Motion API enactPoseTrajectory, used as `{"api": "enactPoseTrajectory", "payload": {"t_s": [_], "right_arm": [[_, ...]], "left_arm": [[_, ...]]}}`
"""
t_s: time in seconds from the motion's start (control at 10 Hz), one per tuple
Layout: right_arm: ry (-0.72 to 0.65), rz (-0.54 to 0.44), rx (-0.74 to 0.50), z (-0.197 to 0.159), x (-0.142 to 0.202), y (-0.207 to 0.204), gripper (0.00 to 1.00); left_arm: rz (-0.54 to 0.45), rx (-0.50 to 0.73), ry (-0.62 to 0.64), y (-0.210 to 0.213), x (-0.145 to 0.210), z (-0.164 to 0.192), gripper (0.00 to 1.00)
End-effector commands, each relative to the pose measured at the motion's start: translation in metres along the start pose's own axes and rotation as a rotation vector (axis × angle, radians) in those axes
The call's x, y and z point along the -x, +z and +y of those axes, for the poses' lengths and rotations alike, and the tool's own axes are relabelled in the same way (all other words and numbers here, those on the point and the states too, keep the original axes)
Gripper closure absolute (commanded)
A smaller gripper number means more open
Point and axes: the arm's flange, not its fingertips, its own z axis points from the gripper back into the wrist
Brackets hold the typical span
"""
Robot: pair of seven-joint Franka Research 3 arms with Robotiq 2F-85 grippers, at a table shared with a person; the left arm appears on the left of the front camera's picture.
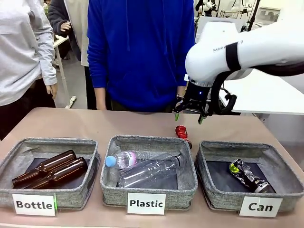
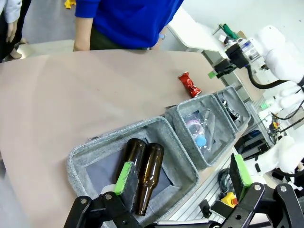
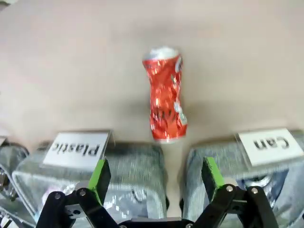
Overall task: Sort the can waste into the basket.
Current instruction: Pick up the can waste from the table and place it in the right Fabric basket.
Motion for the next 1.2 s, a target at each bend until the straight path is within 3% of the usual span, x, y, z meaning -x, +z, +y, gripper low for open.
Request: {"api": "enactPoseTrajectory", "payload": {"t_s": [0.0,0.2,0.4,0.6,1.1], "right_arm": [[0.011,-0.056,0.026,0.001,-0.017,-0.035,0.0],[0.025,-0.098,0.095,0.008,-0.034,-0.07,0.0],[0.056,-0.057,0.166,0.011,-0.049,-0.099,0.0],[0.069,-0.004,0.158,0.012,-0.059,-0.117,0.0],[0.062,0.043,0.2,0.015,-0.06,-0.13,0.0]], "left_arm": [[-0.016,0.004,0.009,0.001,-0.002,-0.001,0.0],[-0.016,0.004,0.009,0.001,-0.002,-0.001,0.0],[-0.016,0.004,0.009,0.001,-0.002,-0.001,0.0],[-0.016,0.004,0.009,0.001,-0.002,-0.001,0.0],[-0.016,0.004,0.009,0.001,-0.002,-0.001,0.0]]}}
